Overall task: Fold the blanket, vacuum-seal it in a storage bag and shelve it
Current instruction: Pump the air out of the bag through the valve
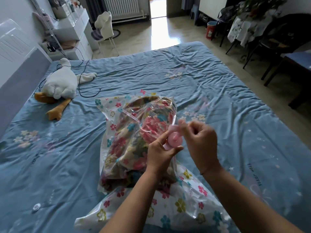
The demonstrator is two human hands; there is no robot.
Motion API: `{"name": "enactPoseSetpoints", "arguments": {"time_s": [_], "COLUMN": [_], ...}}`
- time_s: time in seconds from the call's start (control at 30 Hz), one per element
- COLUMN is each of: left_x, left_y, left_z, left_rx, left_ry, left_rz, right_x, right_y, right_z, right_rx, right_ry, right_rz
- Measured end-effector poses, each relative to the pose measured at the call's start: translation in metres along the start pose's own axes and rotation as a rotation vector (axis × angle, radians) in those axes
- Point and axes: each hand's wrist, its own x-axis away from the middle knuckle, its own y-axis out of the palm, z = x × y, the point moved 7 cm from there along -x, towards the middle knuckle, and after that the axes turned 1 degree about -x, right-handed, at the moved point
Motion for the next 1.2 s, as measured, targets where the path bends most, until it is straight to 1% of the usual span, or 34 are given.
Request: {"name": "enactPoseSetpoints", "arguments": {"time_s": [0.07, 0.13, 0.17, 0.23, 0.3, 0.33, 0.37, 0.43, 0.53, 0.57, 0.6, 0.67, 0.77, 0.8, 0.83, 0.9, 0.97, 1.0, 1.03, 1.07, 1.1, 1.2], "left_x": [-0.002, -0.003, -0.002, -0.001, 0.002, 0.003, 0.004, 0.001, -0.003, -0.003, -0.002, -0.001, 0.003, 0.004, 0.005, 0.002, -0.002, -0.004, -0.004, -0.004, -0.004, 0.001], "left_y": [-0.001, -0.001, 0.0, 0.0, 0.001, 0.002, 0.001, 0.0, -0.001, -0.001, -0.001, 0.0, 0.001, 0.002, 0.001, 0.0, -0.001, -0.002, -0.002, -0.002, -0.002, 0.0], "left_z": [-0.004, -0.007, -0.008, -0.009, -0.01, -0.009, -0.008, -0.007, -0.01, -0.01, -0.01, -0.011, -0.009, -0.008, -0.006, -0.003, -0.006, -0.007, -0.009, -0.011, -0.013, -0.011], "left_rx": [0.013, 0.025, 0.034, 0.045, 0.042, 0.044, 0.049, 0.049, 0.047, 0.041, 0.033, 0.025, 0.03, 0.04, 0.043, 0.029, 0.026, 0.024, 0.02, 0.015, 0.014, 0.023], "left_ry": [-0.006, -0.021, -0.027, -0.027, -0.031, -0.036, -0.037, -0.033, -0.039, -0.041, -0.04, -0.029, -0.026, -0.033, -0.035, -0.023, -0.025, -0.025, -0.029, -0.035, -0.039, -0.034], "left_rz": [0.008, 0.019, 0.022, 0.026, 0.013, 0.008, 0.006, 0.013, 0.02, 0.021, 0.021, 0.017, 0.006, 0.004, 0.003, 0.002, 0.011, 0.014, 0.01, 0.011, 0.014, 0.005], "right_x": [-0.006, -0.009, -0.008, -0.003, 0.005, 0.007, 0.006, -0.001, -0.013, -0.014, -0.013, -0.006, 0.005, 0.007, 0.005, -0.003, -0.01, -0.014, -0.014, -0.013, -0.01, 0.002], "right_y": [-0.017, -0.025, -0.02, -0.003, 0.012, 0.015, 0.015, 0.006, -0.019, -0.024, -0.024, -0.01, 0.013, 0.016, 0.015, 0.005, -0.012, -0.019, -0.021, -0.017, -0.01, 0.01], "right_z": [-0.041, -0.056, -0.047, -0.009, 0.031, 0.041, 0.042, 0.012, -0.049, -0.057, -0.059, -0.034, 0.032, 0.043, 0.043, 0.011, -0.034, -0.049, -0.056, -0.054, -0.041, 0.02], "right_rx": [-0.215, -0.258, -0.244, -0.125, 0.115, 0.194, 0.227, 0.149, -0.194, -0.253, -0.249, -0.122, 0.203, 0.264, 0.267, 0.116, -0.15, -0.247, -0.289, -0.281, -0.238, 0.054], "right_ry": [-0.125, -0.218, -0.199, -0.071, 0.076, 0.112, 0.105, -0.004, -0.155, -0.198, -0.222, -0.164, 0.066, 0.112, 0.114, 0.015, -0.098, -0.148, -0.184, -0.188, -0.154, 0.051], "right_rz": [0.122, 0.198, 0.184, 0.078, -0.052, -0.09, -0.105, -0.052, 0.108, 0.15, 0.162, 0.105, -0.088, -0.124, -0.141, -0.081, 0.021, 0.069, 0.096, 0.091, 0.068, -0.079]}}
